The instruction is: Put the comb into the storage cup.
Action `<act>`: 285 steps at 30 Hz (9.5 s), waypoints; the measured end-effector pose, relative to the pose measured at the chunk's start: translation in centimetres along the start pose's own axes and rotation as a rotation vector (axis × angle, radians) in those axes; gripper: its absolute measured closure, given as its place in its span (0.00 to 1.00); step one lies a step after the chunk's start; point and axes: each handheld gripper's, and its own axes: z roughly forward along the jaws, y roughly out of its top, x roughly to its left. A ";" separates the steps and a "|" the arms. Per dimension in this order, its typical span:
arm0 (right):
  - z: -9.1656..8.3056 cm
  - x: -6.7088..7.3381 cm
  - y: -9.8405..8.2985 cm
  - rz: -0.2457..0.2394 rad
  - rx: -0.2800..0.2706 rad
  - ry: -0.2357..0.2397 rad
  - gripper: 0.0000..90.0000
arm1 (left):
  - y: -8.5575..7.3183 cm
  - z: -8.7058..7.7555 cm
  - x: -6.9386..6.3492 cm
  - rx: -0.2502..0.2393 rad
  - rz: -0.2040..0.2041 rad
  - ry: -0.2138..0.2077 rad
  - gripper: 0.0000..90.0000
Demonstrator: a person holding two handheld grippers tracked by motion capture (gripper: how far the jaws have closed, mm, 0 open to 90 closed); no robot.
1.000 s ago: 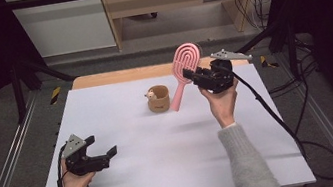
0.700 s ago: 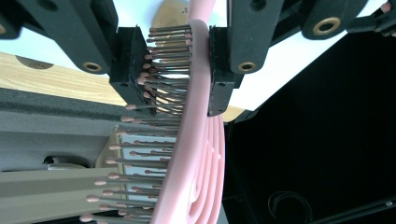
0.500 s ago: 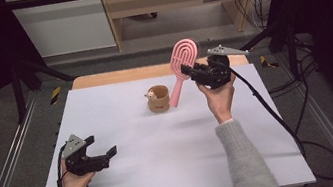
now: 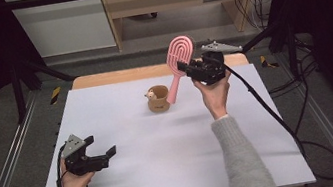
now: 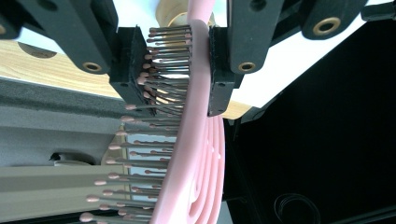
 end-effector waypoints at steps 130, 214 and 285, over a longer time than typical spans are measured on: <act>9.7 0.0 -2.9 0.042 0.095 -0.129 0.71 | -0.1 0.1 0.2 0.007 0.005 0.005 0.03; 9.3 -1.9 -5.1 -0.019 0.105 -0.171 0.50 | -0.1 0.1 0.1 0.012 0.009 0.007 0.03; -4.3 -1.8 -8.9 -0.163 0.015 0.119 0.00 | -0.1 0.2 -0.1 0.021 0.015 0.010 0.03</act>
